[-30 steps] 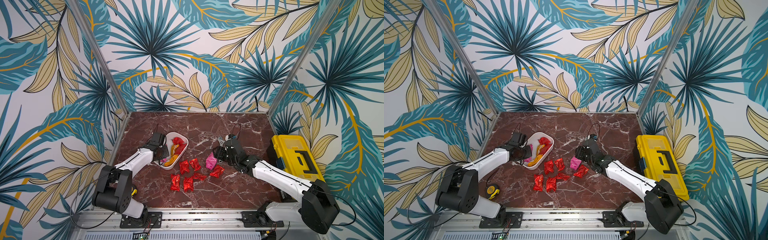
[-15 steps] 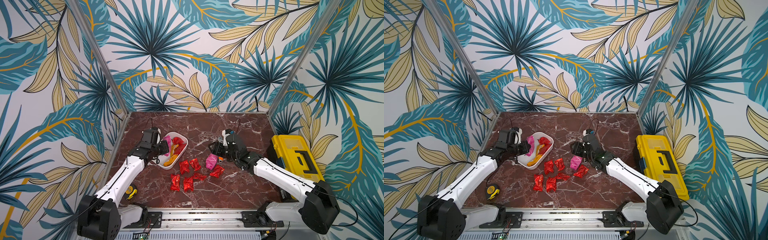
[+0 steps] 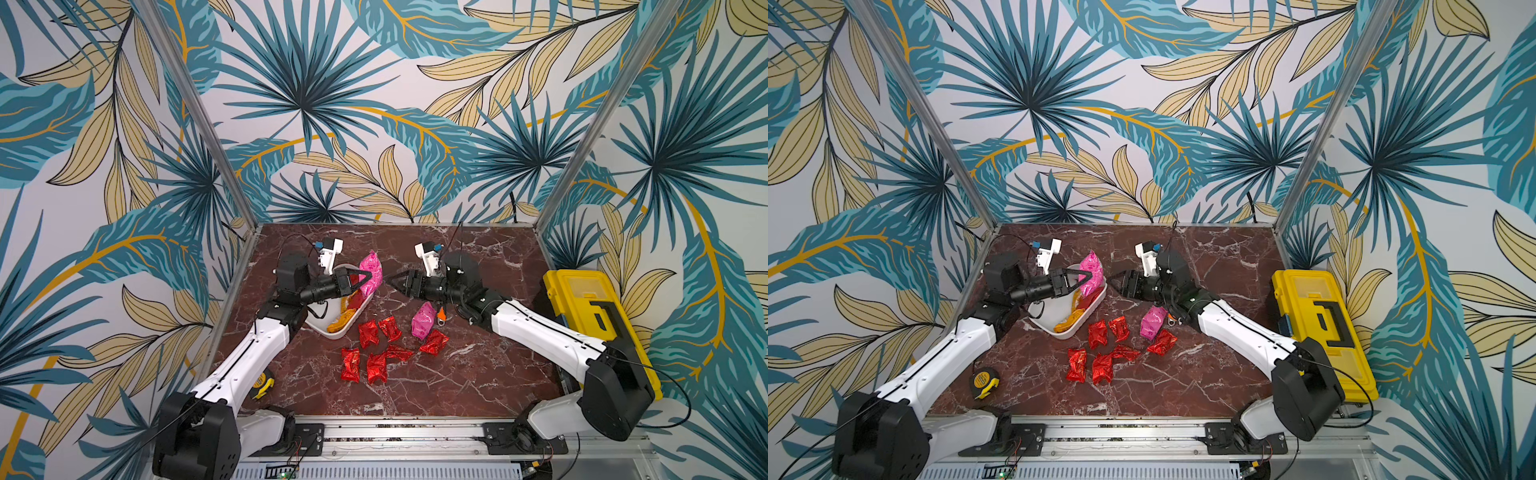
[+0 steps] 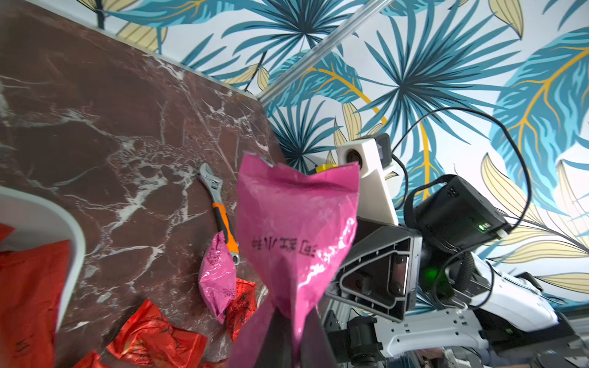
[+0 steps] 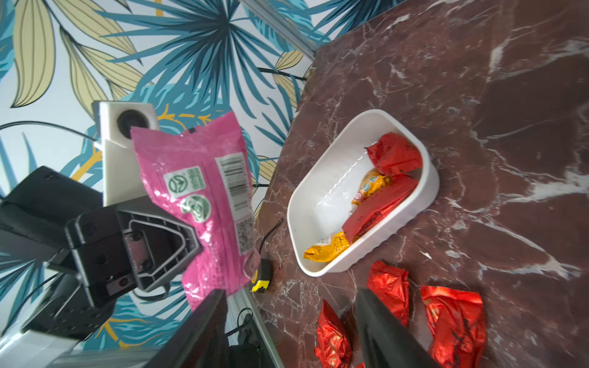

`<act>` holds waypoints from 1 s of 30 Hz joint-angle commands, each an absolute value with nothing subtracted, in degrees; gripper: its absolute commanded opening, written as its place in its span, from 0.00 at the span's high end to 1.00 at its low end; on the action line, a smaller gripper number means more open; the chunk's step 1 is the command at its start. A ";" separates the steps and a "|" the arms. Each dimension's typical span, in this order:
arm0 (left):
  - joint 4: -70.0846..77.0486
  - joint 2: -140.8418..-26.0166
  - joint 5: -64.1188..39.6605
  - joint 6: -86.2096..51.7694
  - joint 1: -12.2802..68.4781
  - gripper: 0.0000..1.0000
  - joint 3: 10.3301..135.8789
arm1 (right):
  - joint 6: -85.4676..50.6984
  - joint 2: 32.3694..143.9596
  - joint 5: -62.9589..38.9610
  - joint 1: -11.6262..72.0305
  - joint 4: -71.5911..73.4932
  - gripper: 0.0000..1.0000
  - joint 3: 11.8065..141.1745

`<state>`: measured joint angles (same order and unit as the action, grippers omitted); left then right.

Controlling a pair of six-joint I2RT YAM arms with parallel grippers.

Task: Take the tea bags out of the storage box
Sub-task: Pick up the tea bag from the storage box, then place the tea bag at the center of the board.

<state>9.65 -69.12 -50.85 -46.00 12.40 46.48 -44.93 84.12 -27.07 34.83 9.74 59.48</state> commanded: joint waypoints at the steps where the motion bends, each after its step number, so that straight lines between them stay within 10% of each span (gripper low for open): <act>1: 17.57 -69.90 -56.63 -48.93 12.90 0.93 44.44 | -47.04 85.05 -32.29 35.14 16.46 0.31 60.38; 8: 20.27 -72.37 -59.02 -49.48 14.74 0.93 44.12 | -50.09 87.14 -32.65 35.12 20.78 0.36 61.77; 14: 17.59 -72.69 -58.93 -47.32 14.90 0.86 44.54 | -51.66 88.67 -32.96 35.14 23.02 0.62 62.75; 24: 5.45 -70.56 -52.00 -40.39 14.39 0.28 46.90 | -50.00 87.97 -27.70 35.07 18.81 0.86 61.09; 30: -4.85 -66.25 -36.62 -37.29 14.15 0.17 48.06 | -47.09 88.22 -15.82 34.20 6.67 0.94 59.85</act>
